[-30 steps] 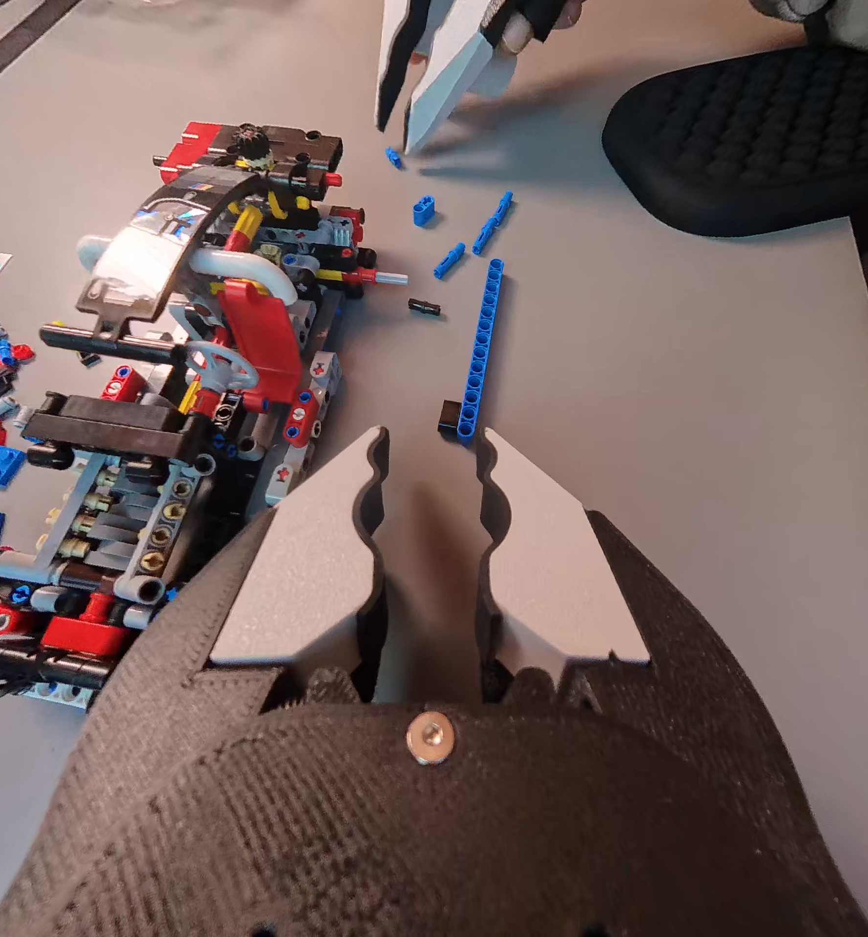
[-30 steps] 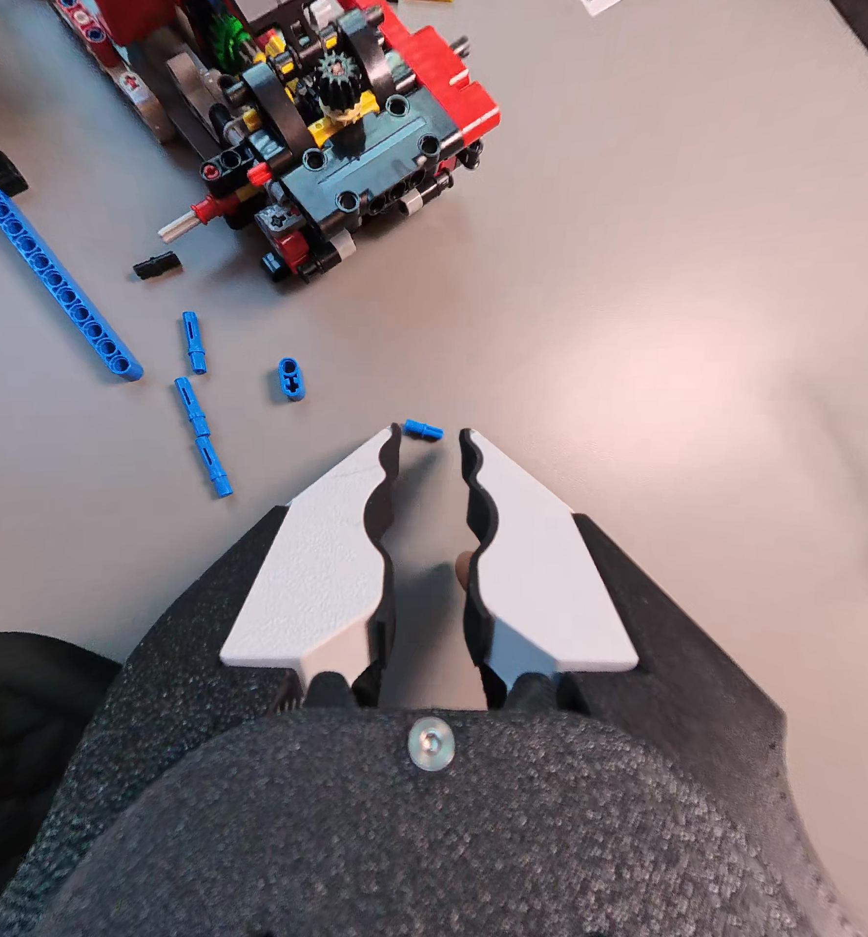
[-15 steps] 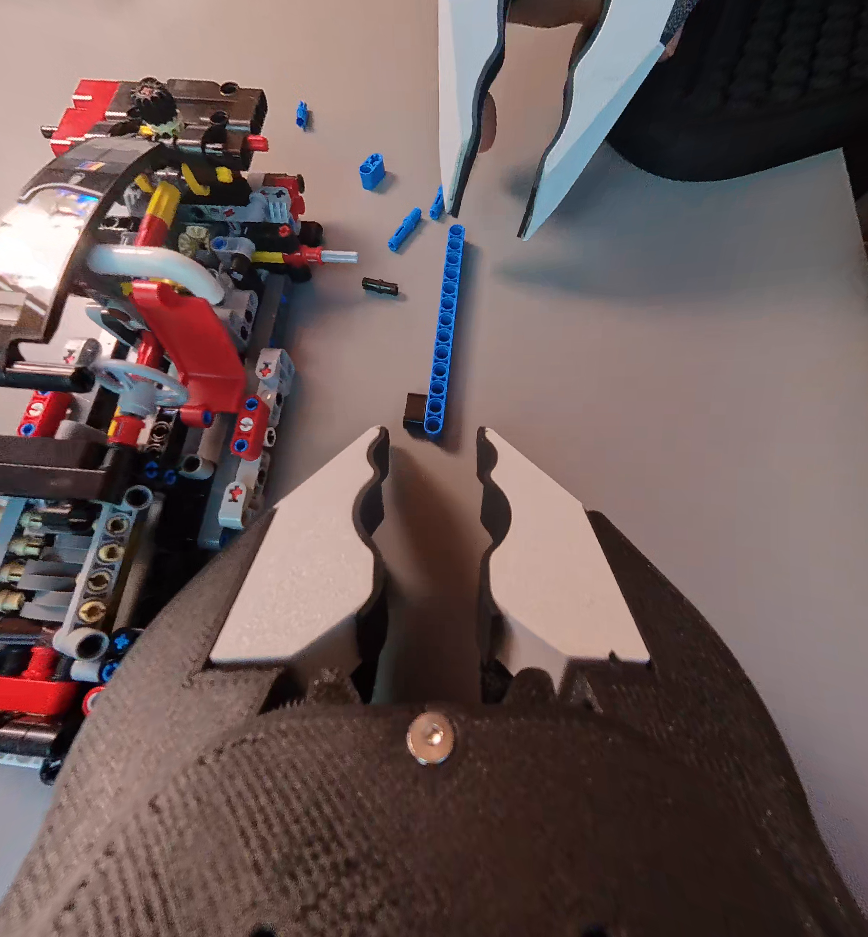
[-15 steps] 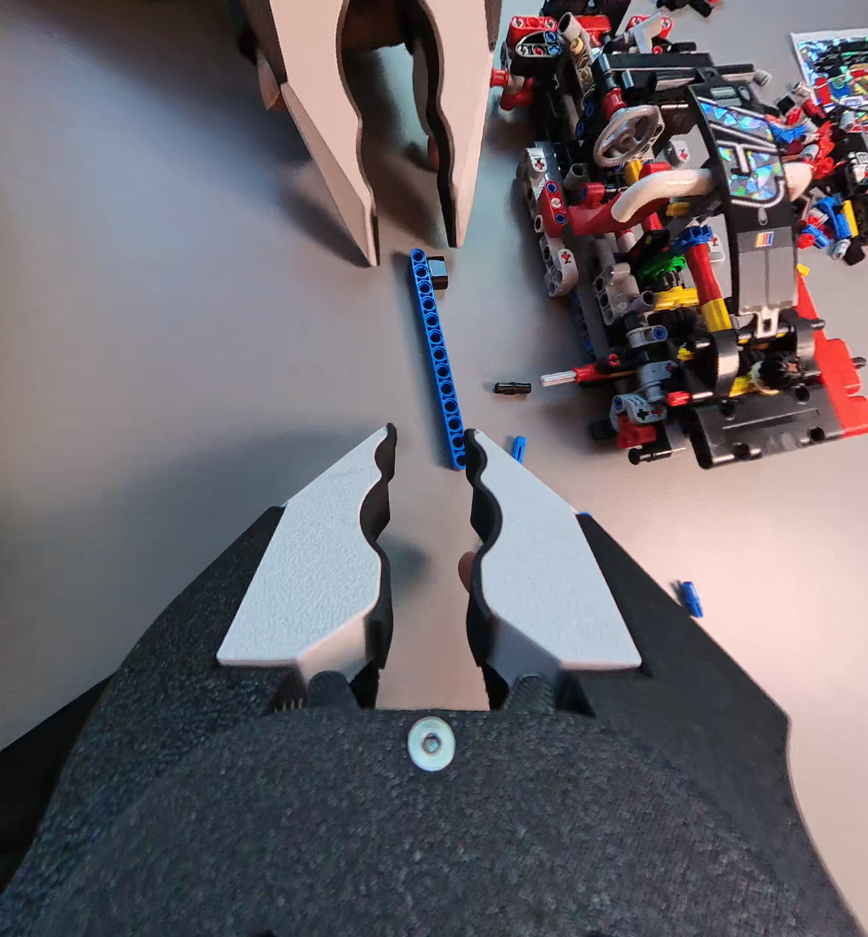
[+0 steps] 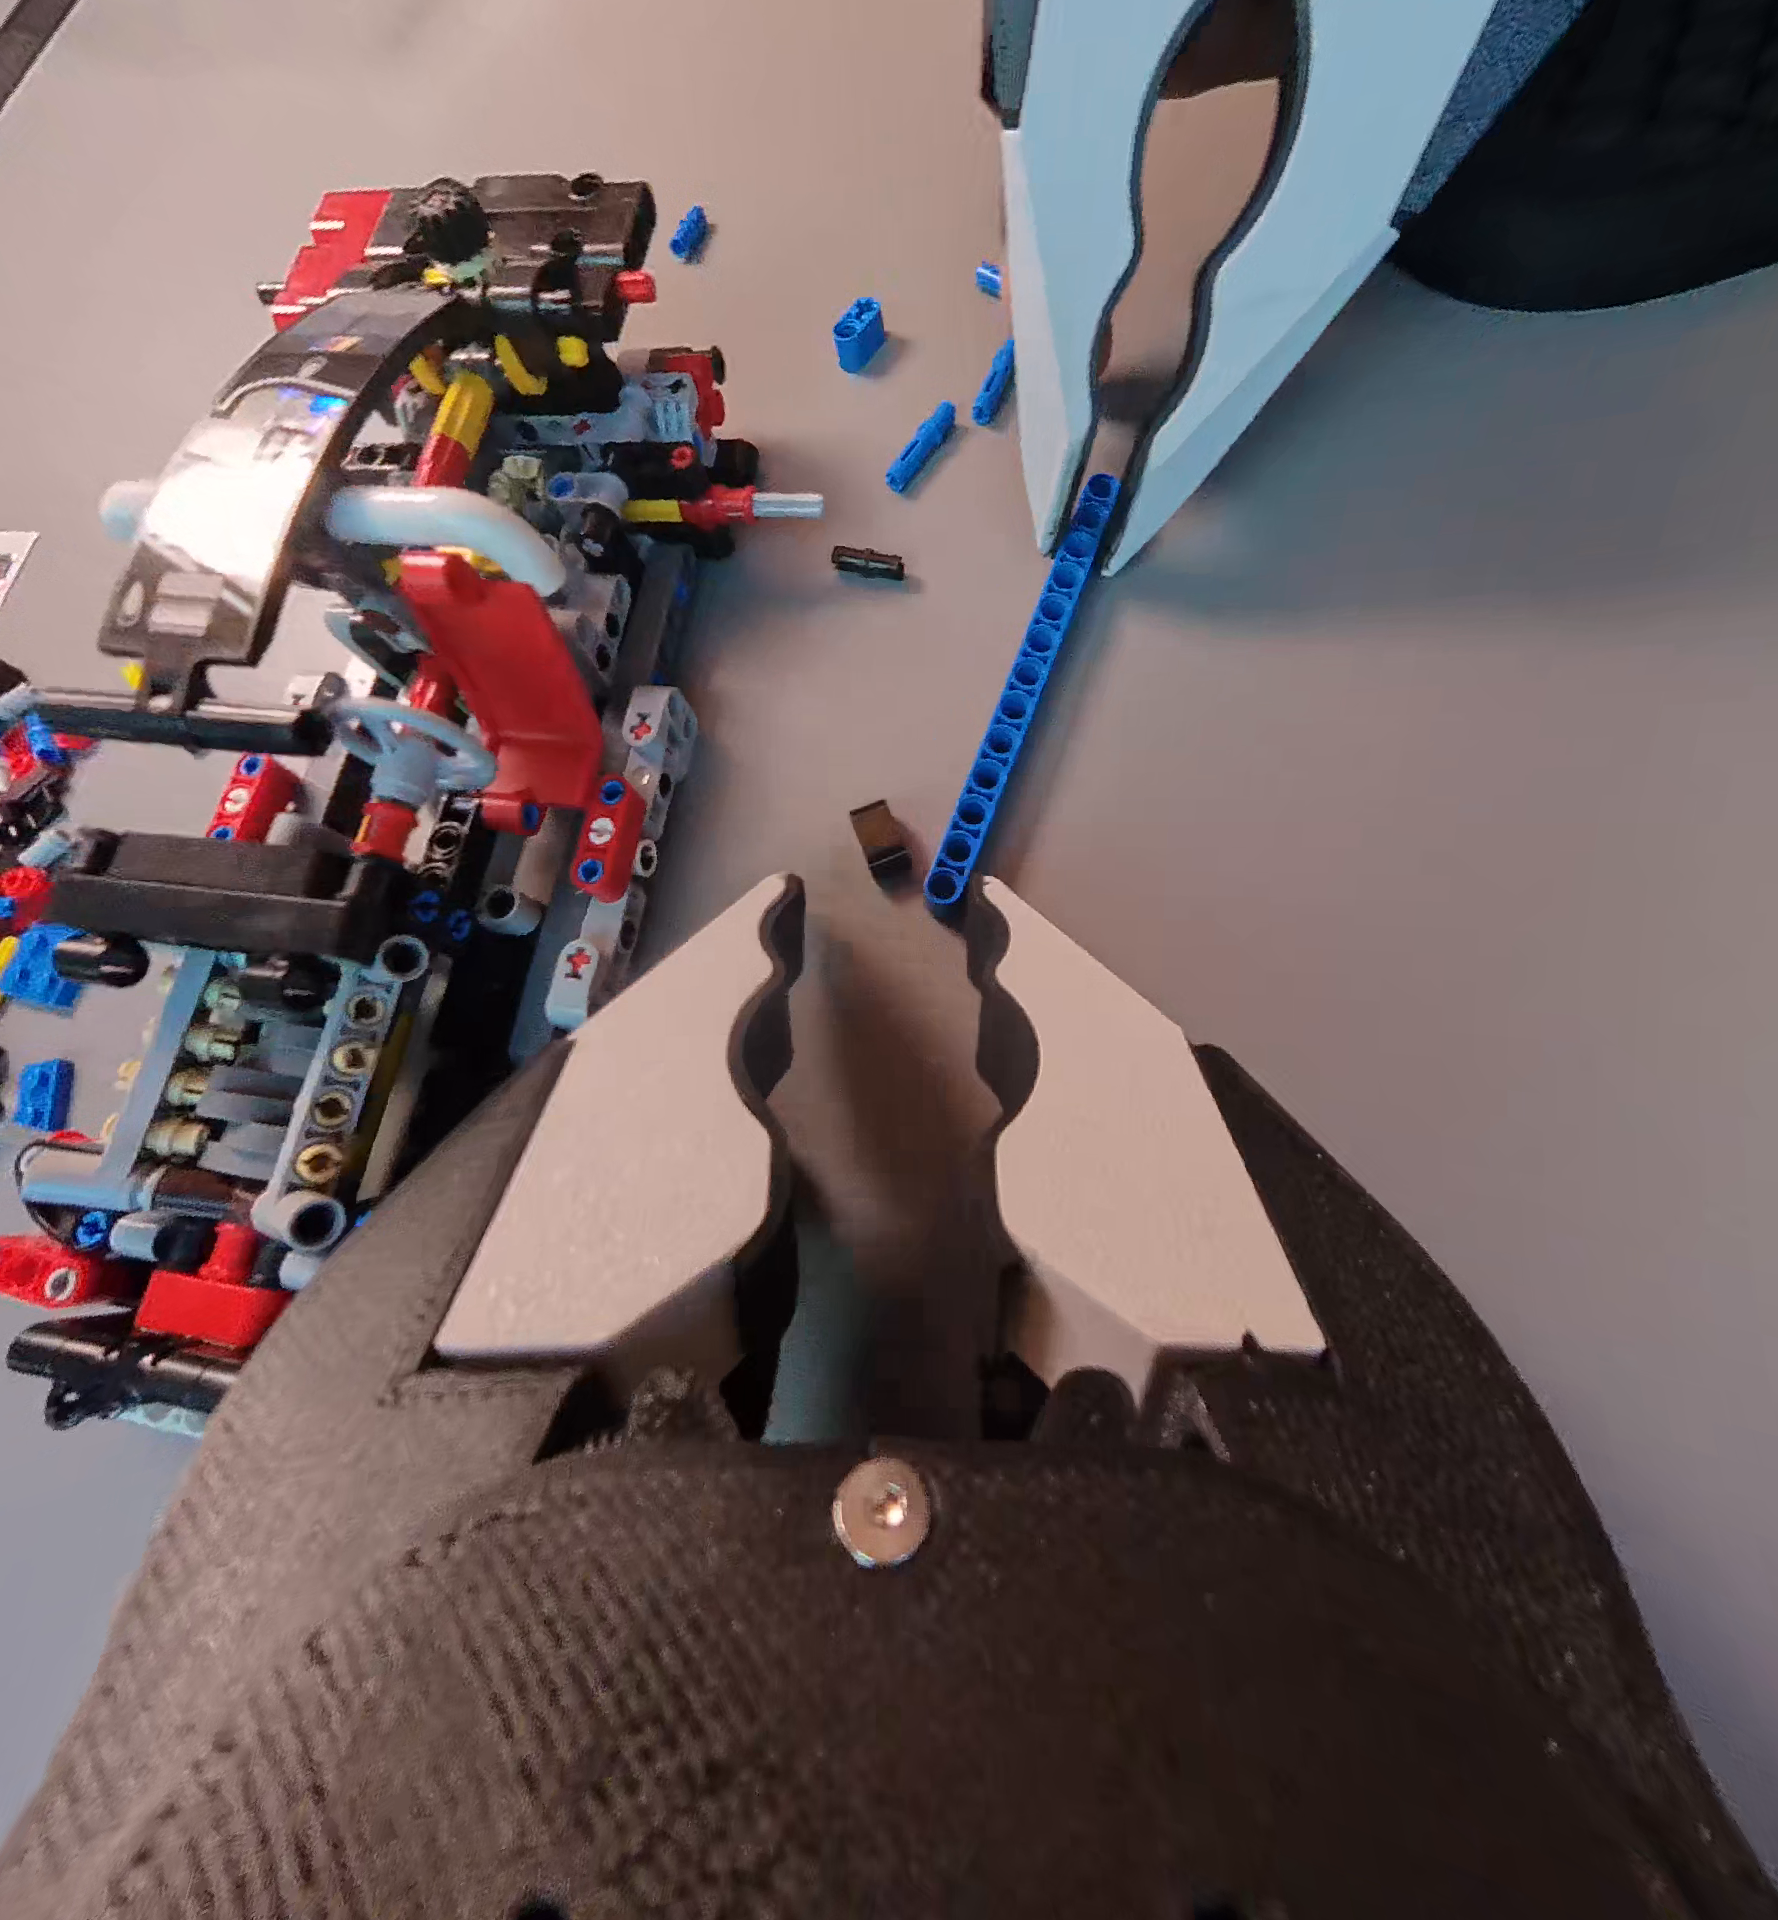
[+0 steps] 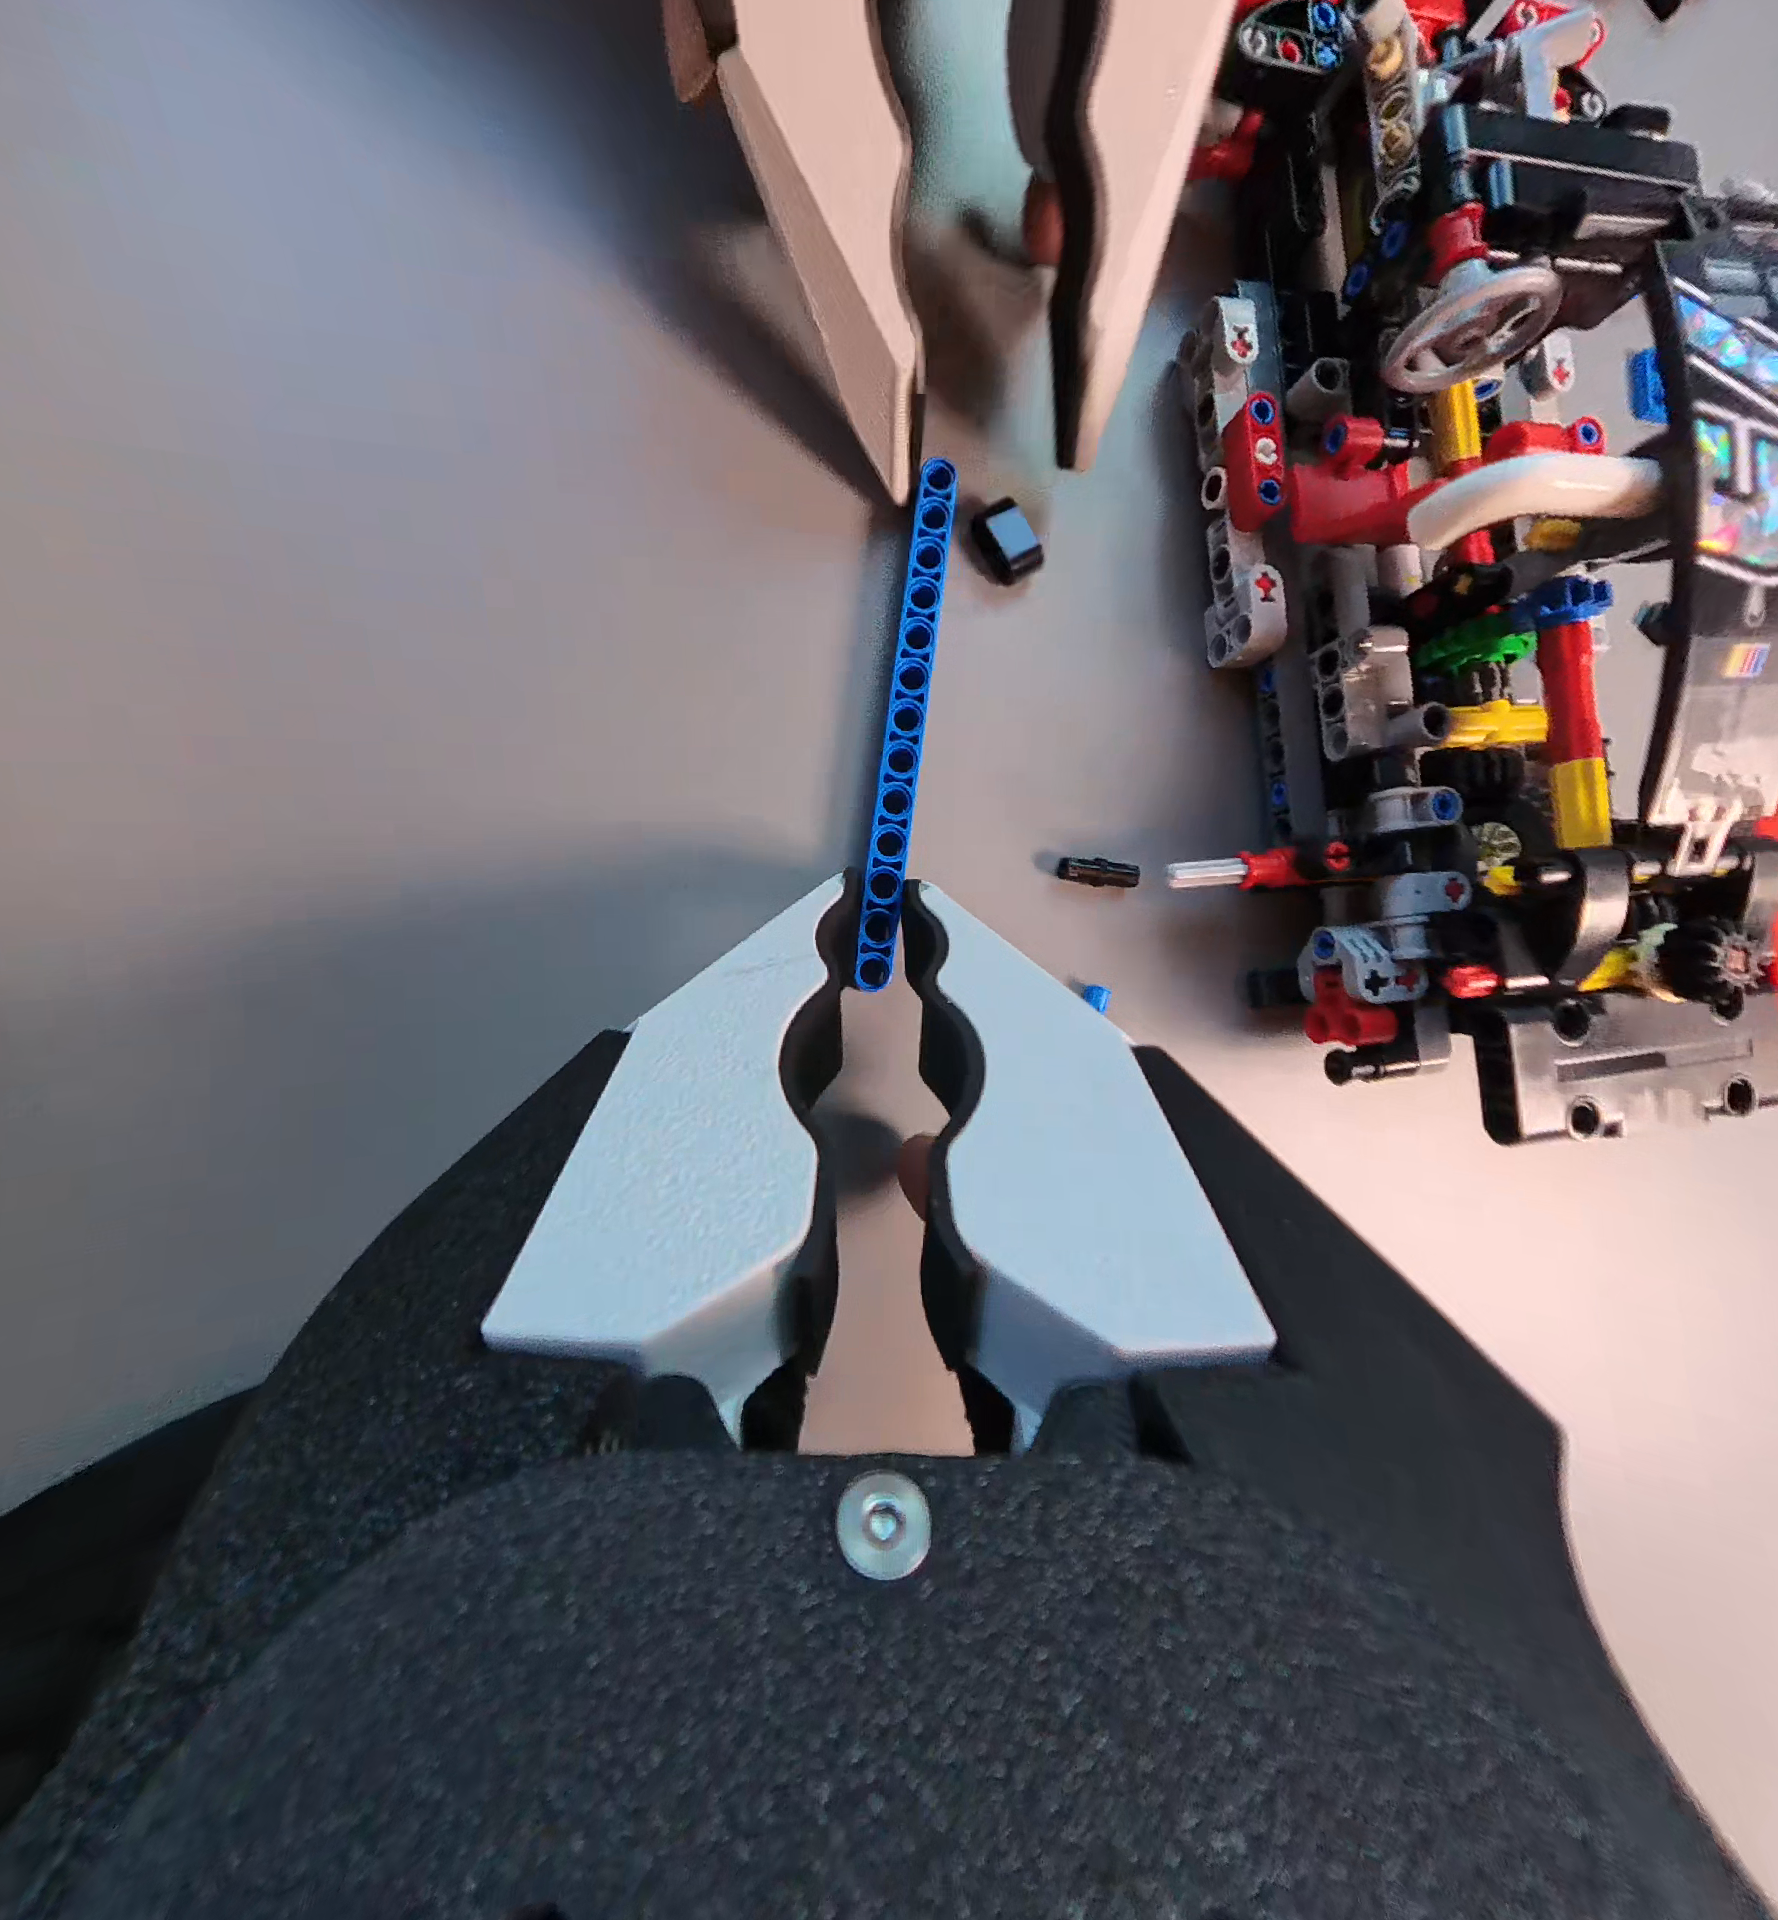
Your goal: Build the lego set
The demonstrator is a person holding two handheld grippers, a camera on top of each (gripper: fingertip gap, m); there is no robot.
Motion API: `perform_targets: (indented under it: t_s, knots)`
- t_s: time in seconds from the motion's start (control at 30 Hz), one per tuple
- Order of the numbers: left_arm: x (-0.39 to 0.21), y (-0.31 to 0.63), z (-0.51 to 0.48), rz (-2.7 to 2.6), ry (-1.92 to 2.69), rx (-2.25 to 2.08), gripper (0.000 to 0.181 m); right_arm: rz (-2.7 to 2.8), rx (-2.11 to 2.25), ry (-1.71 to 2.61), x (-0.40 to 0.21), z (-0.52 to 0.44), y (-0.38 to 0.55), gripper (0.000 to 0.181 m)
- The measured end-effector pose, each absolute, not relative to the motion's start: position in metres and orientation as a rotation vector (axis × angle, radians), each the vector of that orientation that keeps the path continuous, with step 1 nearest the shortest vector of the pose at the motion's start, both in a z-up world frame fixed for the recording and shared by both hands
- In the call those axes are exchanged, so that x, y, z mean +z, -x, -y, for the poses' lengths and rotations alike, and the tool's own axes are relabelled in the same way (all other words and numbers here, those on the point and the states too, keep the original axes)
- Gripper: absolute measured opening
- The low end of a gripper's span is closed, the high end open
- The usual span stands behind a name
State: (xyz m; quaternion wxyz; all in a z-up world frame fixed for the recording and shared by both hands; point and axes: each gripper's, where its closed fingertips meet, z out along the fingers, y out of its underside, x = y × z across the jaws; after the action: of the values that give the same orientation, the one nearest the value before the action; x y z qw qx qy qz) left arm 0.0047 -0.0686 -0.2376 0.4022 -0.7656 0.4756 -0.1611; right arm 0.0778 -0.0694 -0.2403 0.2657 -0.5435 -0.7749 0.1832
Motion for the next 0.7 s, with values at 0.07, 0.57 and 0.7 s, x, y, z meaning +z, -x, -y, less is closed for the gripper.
perform_targets:
  t_s: [0.07, 0.57, 0.7]
  knots:
    - [-0.236, -0.001, 0.069, -1.187, 1.939, -0.421, 0.043, 2.109, 0.499, 1.449, -0.24, 0.074, -0.076, 0.005]
    - [-0.24, -0.006, 0.101, -1.357, 1.889, -0.508, 0.006, 2.175, 0.618, 1.373, -0.24, 0.082, -0.061, 0.005]
    - [-0.24, -0.008, 0.101, -1.353, 1.884, -0.509, 0.005, 2.141, 0.613, 1.396, -0.239, 0.078, -0.062, 0.006]
